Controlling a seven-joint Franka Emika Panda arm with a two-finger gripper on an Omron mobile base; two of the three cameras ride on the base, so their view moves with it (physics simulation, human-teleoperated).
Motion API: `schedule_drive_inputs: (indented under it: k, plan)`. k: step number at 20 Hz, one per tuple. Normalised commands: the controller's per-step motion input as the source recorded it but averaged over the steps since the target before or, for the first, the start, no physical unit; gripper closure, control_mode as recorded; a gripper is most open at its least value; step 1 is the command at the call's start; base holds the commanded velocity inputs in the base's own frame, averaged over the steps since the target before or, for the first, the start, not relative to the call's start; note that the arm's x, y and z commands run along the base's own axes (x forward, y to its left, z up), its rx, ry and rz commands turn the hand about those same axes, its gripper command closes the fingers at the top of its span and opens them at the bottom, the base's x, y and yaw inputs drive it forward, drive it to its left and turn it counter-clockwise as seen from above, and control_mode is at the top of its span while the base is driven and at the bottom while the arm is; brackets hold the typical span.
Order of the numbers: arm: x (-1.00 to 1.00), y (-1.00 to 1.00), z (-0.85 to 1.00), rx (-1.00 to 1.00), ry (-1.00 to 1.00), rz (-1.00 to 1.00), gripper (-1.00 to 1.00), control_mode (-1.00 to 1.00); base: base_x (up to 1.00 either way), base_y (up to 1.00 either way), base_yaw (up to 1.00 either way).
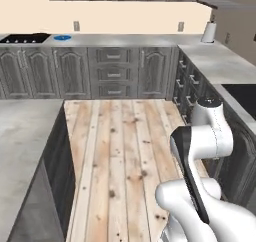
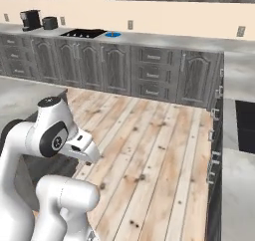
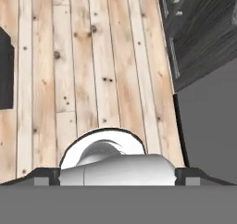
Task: Place the cold items (eggplant and cucumber) from the fridge in one tupperware on the dining counter. Place the warm items (hot dog and kebab skewer) in the stove area in another tupperware.
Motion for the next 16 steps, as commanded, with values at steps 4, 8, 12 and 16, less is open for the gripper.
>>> schedule_drive_inputs:
  k: [4,8,12,16]
  plan:
    - [0.00,0.00,0.00,0.00,0.00,0.00,-1.00,1.00,1.00,-0.77,0.23]
    - [0.00,0.00,0.00,0.00,0.00,0.00,-1.00,1.00,1.00,-0.27,0.29]
    - [0.00,0.00,0.00,0.00,0.00,0.00,-1.00,1.00,1.00,0.00,0.25]
    - [0.00,0.00,0.00,0.00,0.00,0.00,-1.00,1.00,1.00,0.01,0.20]
